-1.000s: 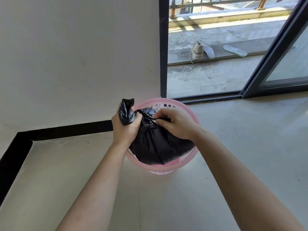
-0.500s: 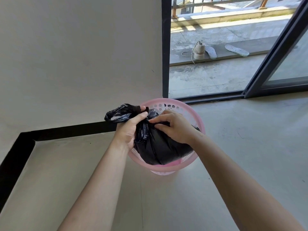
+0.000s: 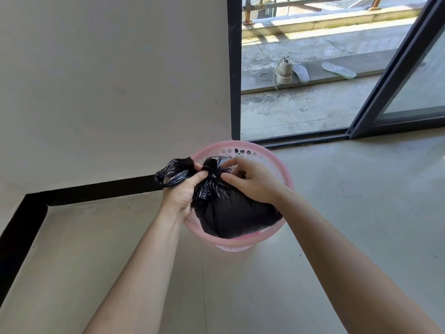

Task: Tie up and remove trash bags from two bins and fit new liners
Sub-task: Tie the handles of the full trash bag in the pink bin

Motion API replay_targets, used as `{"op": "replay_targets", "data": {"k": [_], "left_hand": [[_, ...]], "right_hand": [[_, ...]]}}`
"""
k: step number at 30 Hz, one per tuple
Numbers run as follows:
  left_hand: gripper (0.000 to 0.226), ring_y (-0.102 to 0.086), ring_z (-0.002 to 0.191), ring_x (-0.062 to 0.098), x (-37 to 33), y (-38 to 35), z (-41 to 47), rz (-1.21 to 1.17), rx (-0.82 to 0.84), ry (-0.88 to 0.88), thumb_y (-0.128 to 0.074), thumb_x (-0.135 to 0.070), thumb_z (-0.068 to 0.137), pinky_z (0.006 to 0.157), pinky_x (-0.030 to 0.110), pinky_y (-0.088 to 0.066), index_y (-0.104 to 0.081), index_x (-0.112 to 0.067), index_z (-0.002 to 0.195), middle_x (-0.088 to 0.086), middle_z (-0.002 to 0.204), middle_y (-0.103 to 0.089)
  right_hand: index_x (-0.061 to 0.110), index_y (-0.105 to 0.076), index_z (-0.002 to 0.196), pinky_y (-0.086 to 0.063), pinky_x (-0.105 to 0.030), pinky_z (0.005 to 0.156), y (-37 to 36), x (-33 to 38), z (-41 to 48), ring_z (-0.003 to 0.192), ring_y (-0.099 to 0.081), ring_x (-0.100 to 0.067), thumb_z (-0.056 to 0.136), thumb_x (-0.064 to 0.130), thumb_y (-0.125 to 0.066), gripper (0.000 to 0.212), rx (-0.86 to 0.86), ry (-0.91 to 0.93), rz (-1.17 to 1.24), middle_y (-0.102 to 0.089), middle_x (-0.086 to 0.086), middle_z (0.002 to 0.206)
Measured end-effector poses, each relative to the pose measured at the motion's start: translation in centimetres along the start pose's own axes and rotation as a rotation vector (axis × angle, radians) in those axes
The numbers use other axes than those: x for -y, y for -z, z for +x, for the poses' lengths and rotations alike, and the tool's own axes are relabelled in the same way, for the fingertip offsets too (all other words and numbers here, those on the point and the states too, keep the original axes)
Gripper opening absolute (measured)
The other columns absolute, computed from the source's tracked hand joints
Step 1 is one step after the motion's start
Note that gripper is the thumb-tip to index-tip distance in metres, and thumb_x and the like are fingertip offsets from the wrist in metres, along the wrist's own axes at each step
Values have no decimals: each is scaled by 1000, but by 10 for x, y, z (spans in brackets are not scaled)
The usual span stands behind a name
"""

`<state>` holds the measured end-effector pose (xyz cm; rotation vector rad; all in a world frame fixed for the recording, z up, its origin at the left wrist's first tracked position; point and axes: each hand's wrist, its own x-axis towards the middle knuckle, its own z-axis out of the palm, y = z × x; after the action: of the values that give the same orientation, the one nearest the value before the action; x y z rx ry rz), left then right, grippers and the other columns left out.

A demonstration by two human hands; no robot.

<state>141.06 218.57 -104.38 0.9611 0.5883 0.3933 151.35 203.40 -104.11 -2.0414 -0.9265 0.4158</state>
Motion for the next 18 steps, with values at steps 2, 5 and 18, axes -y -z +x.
{"op": "replay_targets", "data": {"k": [2, 5, 18], "left_hand": [[32, -63, 97, 25, -2, 0, -1, -28, 29, -7, -59, 12, 88, 94, 35, -55, -56, -17, 73, 10, 94, -63], [41, -62, 107, 26, -8, -2, -4, -11, 121, -44, -60, 10, 88, 103, 41, -49, -65, -22, 63, 7, 98, -67], [34, -70, 83, 23, -24, -21, -6, -152, 69, -114, -42, -20, 106, 79, 36, -58, -63, -10, 81, 7, 73, -68]], "right_hand": [[37, -55, 131, -41, -21, 76, 1, 2, 0, 79, -60, 0, 96, 41, -59, 36, -14, 11, -5, -65, 12, 82], [41, -45, 144, -45, -32, 91, 4, 10, 1, 86, -55, -3, 99, 47, -51, 46, -34, 53, -72, -58, 13, 91], [29, -75, 110, -39, -35, 93, 14, 14, -7, 101, -56, -19, 97, 36, -59, 22, -378, 150, -427, -64, 8, 101]]}}
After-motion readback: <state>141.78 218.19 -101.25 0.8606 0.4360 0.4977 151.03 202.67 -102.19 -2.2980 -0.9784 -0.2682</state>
